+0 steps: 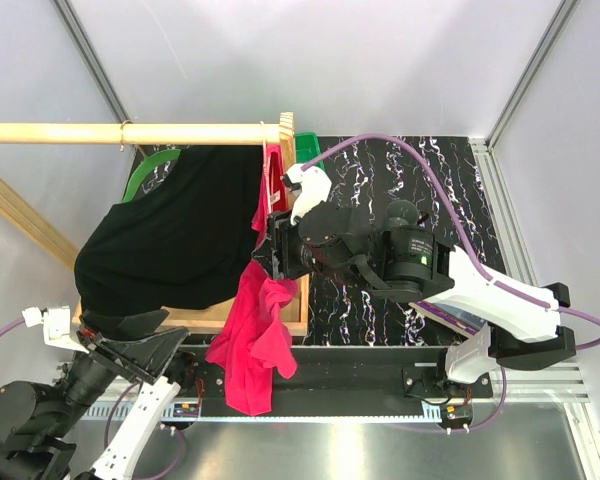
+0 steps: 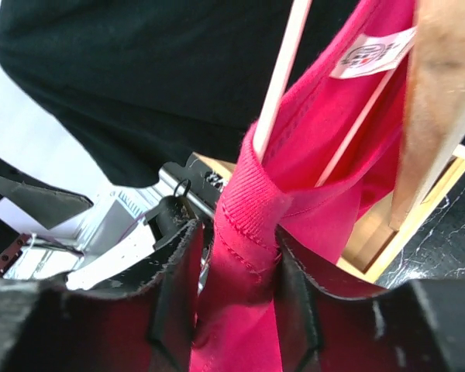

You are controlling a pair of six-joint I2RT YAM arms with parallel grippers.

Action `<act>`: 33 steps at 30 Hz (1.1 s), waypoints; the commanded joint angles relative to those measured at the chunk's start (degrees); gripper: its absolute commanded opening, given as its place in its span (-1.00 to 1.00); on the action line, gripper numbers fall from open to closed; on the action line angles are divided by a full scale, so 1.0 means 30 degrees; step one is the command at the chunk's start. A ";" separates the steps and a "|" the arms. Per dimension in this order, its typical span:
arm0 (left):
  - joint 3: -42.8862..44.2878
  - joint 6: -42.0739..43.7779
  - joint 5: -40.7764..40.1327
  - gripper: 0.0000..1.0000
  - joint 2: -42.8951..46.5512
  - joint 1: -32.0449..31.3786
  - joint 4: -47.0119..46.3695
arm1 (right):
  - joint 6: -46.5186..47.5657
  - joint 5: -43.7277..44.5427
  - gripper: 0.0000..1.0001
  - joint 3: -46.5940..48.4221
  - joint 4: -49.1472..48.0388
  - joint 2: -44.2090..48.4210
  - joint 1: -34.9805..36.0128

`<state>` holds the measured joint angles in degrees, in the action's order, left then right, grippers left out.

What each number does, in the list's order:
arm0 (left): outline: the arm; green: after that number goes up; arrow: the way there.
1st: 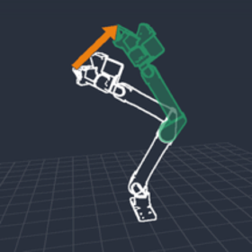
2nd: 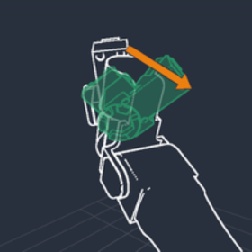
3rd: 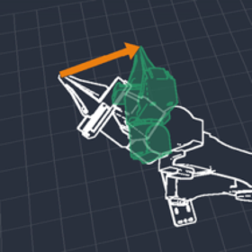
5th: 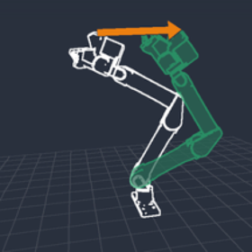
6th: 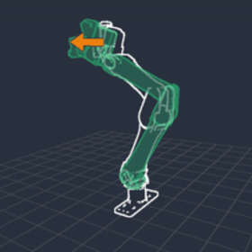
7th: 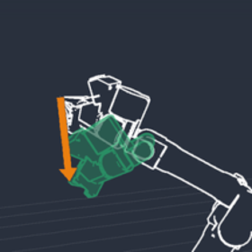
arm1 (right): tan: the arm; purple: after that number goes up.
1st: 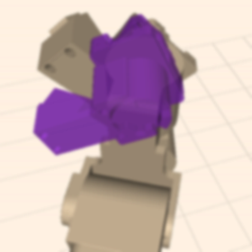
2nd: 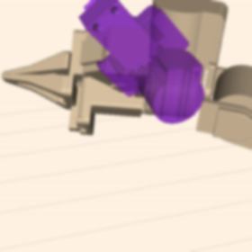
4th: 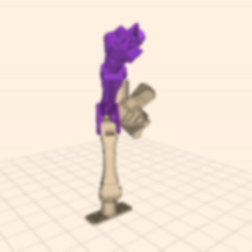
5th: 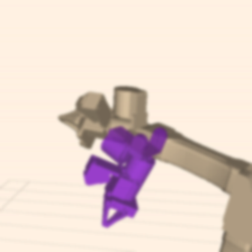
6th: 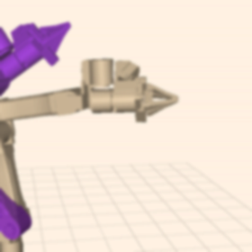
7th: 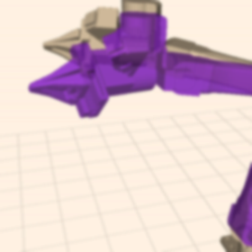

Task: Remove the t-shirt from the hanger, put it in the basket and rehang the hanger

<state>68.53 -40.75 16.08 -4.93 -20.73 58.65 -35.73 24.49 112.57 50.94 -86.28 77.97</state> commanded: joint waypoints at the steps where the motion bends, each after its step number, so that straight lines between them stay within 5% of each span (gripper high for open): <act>1: -0.0168 -0.0068 0.0297 0.98 -0.0145 -0.0033 -0.0391 | 0.0480 0.1475 -0.09 0.0505 -0.0220 0.0107 0.0112; 16: 0.0037 -0.0127 0.0355 0.98 -0.0115 -0.0033 -0.0391 | 0.0776 0.3350 -0.89 -0.0672 -0.2418 0.0869 0.0112; 33: -0.0549 -0.0215 0.0062 0.98 -0.0173 -0.0033 -0.0391 | 0.2855 0.1886 -1.00 0.1559 -0.2331 0.1629 0.0141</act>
<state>67.70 -41.04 16.03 -4.93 -20.73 58.72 -30.17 31.20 114.19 47.99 -84.18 78.02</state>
